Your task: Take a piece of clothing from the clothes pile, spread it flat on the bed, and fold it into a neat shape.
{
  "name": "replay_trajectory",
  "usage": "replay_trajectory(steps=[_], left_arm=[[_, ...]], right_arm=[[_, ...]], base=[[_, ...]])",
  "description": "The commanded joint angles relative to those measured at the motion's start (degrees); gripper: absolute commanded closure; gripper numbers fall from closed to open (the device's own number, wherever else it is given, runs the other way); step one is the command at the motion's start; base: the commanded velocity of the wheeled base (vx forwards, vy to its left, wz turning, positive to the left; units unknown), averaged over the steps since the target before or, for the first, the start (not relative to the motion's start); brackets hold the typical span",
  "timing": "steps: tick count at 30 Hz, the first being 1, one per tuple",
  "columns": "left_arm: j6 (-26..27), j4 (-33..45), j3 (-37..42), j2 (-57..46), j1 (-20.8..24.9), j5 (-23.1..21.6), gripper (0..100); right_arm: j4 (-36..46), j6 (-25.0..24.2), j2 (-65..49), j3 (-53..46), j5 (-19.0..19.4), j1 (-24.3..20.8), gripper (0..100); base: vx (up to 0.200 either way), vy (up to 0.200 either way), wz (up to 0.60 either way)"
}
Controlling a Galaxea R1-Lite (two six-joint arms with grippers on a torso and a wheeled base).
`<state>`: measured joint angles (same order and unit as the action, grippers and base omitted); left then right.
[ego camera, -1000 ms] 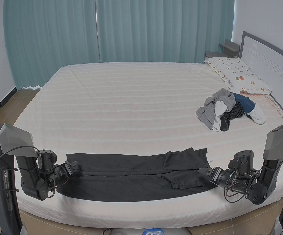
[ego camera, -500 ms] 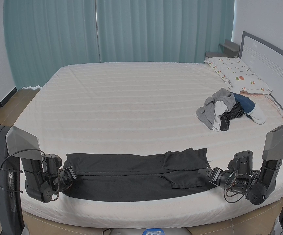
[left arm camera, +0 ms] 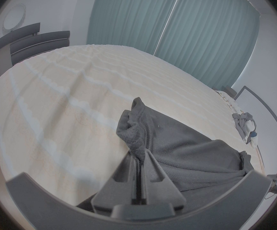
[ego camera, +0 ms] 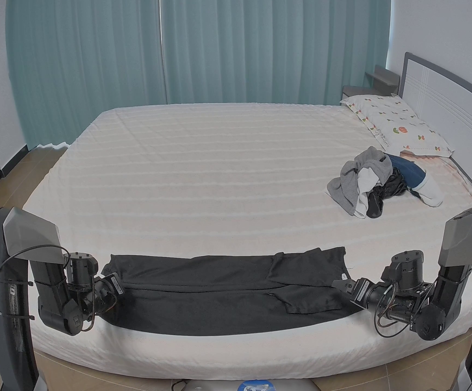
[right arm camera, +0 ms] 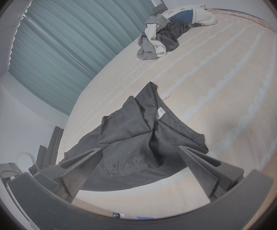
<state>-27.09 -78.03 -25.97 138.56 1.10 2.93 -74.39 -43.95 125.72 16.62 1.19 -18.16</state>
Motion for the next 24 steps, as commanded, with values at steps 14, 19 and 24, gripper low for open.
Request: replay_trajectory(steps=[14, 19, 24], left_arm=[[-1.2, -0.2, -0.1, -0.7, 0.0, -0.1, 100], [-3.8, -0.3, -2.5, -0.7, 0.0, 0.0, 100], [-7.5, 0.0, -4.5, -1.0, 0.1, 0.2, 100]], right_arm=[[-0.1, 0.1, -0.1, -0.1, -0.1, 0.1, 0], [-0.1, 0.1, -0.1, 0.0, -0.1, -0.2, 0], [-0.1, 0.1, -0.3, 0.3, -0.1, -0.3, 0]], base=[[-0.1, 0.0, 0.0], [-0.08, 0.0, 0.0], [0.0, 0.0, 0.0]])
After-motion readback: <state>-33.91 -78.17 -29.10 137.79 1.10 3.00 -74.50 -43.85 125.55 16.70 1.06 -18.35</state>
